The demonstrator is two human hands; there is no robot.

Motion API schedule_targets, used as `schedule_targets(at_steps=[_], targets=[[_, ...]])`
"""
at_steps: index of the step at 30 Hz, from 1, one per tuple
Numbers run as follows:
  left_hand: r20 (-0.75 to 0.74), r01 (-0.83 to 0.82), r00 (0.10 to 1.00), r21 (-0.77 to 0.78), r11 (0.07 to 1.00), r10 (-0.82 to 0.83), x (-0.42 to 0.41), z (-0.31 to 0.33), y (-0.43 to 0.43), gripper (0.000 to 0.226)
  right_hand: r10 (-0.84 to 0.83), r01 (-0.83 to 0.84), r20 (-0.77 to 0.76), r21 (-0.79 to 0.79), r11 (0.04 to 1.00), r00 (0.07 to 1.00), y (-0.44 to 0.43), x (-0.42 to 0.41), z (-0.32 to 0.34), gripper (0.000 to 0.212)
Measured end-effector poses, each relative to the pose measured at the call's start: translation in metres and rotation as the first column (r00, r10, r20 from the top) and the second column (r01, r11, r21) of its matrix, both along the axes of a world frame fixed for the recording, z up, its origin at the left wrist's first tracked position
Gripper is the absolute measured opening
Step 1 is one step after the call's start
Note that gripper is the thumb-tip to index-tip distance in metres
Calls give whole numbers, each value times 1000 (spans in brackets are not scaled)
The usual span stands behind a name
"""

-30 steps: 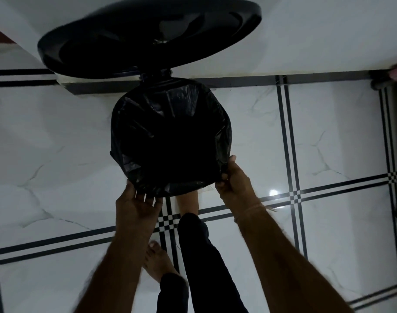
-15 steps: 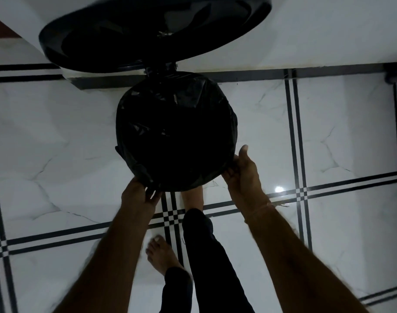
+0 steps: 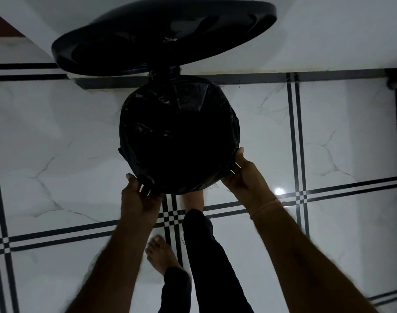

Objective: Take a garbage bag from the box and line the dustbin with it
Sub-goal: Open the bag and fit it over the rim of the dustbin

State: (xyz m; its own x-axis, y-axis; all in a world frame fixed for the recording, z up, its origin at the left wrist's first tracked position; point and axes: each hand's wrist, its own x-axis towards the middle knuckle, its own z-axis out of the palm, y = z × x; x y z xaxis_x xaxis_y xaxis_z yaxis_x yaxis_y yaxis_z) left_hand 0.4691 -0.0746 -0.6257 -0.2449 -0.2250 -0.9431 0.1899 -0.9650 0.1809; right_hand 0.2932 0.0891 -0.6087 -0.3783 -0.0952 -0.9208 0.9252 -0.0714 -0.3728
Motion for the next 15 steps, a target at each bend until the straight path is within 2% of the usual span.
schedule_targets(at_steps=[2,4,7,11,13,15], targets=[[-28,26,999,89,996,-23,-2,4,11,52,-57,57,15,-21,998,998,1,6,-1,50],[-52,-2,999,154,988,10,-3,9,20,59,-29,29,82,0,1000,996,0,14,1,53],[-21,-38,999,149,988,42,-1,10,24,46,-42,44,172,-4,999,984,-5,23,0,56],[21,9,1000,90,996,-10,0,2,17,26,-140,144,147,-18,989,979,-8,22,-1,44],[41,45,998,36,998,-46,-2,3,6,31,-86,86,64,4,996,994,-8,14,-2,46],[57,95,994,-24,995,-93,-2,6,-6,46,-17,18,-7,11,1000,1000,-9,6,-1,50]])
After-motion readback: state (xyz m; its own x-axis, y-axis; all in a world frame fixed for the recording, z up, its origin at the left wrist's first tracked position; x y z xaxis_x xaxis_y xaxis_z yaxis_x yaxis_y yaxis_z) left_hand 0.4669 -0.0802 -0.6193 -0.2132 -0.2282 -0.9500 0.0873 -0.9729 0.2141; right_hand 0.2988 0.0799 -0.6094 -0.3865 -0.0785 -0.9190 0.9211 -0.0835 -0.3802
